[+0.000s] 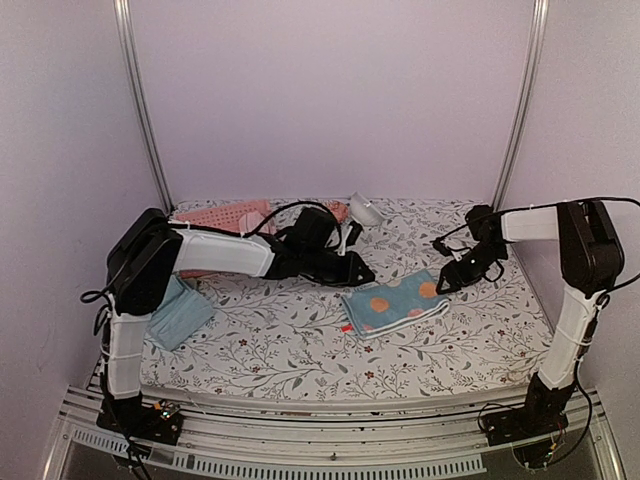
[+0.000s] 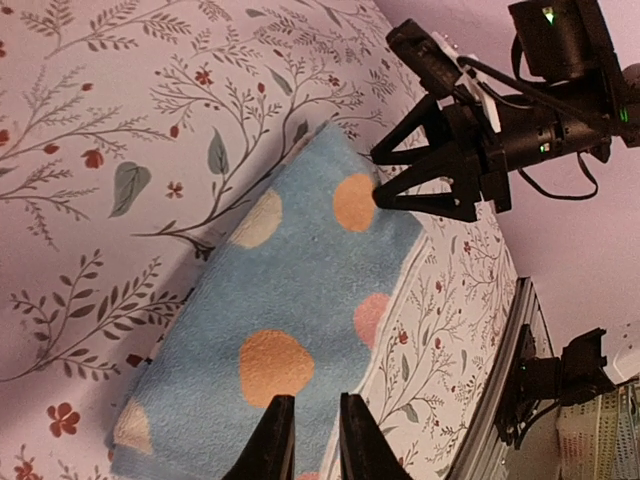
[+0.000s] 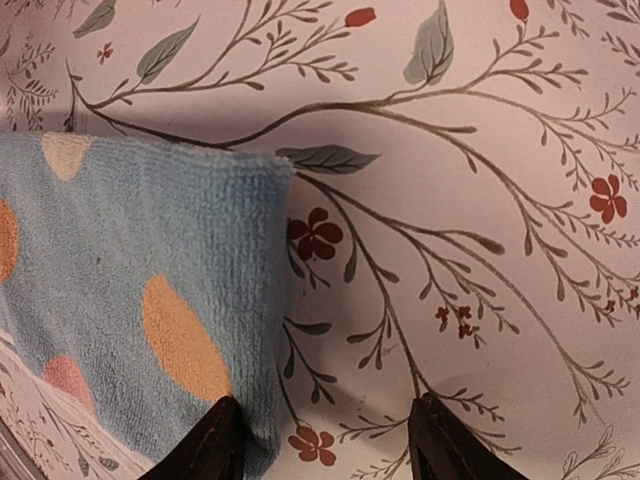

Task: Roll the towels
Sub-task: Rotate the towel at the center of the board.

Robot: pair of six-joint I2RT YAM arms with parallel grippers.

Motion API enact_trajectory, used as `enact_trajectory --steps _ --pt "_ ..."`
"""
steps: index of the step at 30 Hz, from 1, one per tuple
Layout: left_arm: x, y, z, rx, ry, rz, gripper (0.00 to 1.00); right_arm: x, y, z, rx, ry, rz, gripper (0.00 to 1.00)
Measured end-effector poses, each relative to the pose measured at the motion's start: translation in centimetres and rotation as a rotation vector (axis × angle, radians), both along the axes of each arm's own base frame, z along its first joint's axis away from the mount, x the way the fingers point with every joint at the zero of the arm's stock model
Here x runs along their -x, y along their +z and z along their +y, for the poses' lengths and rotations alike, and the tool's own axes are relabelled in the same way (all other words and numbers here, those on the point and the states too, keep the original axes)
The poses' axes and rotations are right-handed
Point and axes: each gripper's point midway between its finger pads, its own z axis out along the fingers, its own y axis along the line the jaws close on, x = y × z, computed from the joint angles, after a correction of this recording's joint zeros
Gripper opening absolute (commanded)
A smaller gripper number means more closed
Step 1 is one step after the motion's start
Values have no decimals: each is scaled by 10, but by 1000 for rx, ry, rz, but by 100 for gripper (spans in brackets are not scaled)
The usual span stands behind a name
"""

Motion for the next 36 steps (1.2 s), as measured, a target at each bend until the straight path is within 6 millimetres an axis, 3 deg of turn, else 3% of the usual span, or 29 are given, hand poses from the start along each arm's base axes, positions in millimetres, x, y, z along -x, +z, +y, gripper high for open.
enact_trajectory --steps 5,8,11,16,20,24,28,32,36 --pt "13 -10 -20 1 -76 1 20 6 25 3 -38 29 -24 47" --pt "18 -29 -25 -18 -108 28 20 8 49 14 -105 68 -69 37" --pt "22 -50 -27 -45 -129 58 20 14 57 28 -167 113 -69 26" --pt "24 -70 -24 -84 -139 83 20 30 28 37 -181 149 41 21" --pt "22 -71 -22 -102 -135 71 20 43 -2 21 -100 115 116 21" --pt "17 -75 -17 -128 -122 58 20 46 -6 12 -89 89 118 21" --pt "6 -76 -9 -149 -105 39 20 60 -6 20 -89 149 101 24" --pt "-16 -71 1 -163 -83 5 20 93 -4 52 -95 299 115 26" --pt "-38 -59 8 -165 -66 -46 21 143 5 95 -175 485 210 31"
